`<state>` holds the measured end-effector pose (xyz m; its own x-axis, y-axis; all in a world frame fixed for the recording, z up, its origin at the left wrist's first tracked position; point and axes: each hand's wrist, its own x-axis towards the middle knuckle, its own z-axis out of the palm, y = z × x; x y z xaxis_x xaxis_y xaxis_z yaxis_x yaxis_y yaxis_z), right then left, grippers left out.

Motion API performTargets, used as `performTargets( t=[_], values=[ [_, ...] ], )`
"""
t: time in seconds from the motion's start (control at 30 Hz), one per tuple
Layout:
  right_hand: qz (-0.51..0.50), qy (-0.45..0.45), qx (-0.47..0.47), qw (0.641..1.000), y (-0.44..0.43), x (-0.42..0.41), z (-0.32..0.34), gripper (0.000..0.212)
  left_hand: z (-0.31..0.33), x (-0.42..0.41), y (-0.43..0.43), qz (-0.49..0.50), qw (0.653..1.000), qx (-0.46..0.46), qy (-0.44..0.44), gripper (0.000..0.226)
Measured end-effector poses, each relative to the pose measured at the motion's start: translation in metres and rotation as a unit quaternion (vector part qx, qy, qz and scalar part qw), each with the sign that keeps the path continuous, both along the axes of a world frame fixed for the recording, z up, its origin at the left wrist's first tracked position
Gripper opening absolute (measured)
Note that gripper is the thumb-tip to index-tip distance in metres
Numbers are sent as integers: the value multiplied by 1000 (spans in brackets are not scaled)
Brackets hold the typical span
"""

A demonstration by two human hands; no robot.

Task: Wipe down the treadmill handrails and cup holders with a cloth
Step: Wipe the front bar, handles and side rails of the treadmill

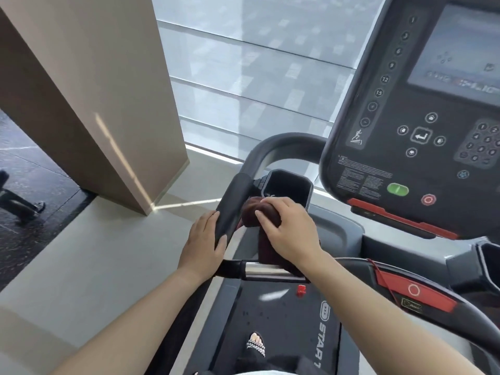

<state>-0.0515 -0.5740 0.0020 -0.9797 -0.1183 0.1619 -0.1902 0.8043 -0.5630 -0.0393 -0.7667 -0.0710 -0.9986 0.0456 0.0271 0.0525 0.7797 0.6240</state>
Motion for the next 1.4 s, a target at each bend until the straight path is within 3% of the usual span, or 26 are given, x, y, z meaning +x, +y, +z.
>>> performTargets(
  t=[0.1, 0.3, 0.5, 0.67, 0.97, 1.1, 1.27, 1.4],
  values=[
    [55, -1, -10, 998, -24, -26, 0, 35, -2, 18, -10, 15, 1000, 10, -15, 54],
    [118, 3, 105, 987, -72, -69, -36, 37, -5, 40, -16, 42, 999, 3, -9, 50],
    [116, 49, 51, 991, -83, -79, -53, 29, -5, 36, -14, 61, 998, 5, -8, 49],
    [184, 82, 20, 979, -63, -63, -68, 30, -5, 35, -14, 62, 998, 12, 3, 48],
    [137, 30, 18, 990, -80, -50, -58, 28, -4, 57, -20, 84, 996, 18, -6, 46],
    [184, 58, 25, 981, -91, -13, -61, 28, -6, 102, -38, 72, 997, 23, -27, 52],
    [96, -9, 62, 993, -113, -24, -51, 29, -6, 156, -60, 72, 996, 17, -45, 58],
    [110, -14, 75, 991, -130, 19, -50, 29, -6, 183, -73, 77, 995, 44, -38, 54]
  ],
)
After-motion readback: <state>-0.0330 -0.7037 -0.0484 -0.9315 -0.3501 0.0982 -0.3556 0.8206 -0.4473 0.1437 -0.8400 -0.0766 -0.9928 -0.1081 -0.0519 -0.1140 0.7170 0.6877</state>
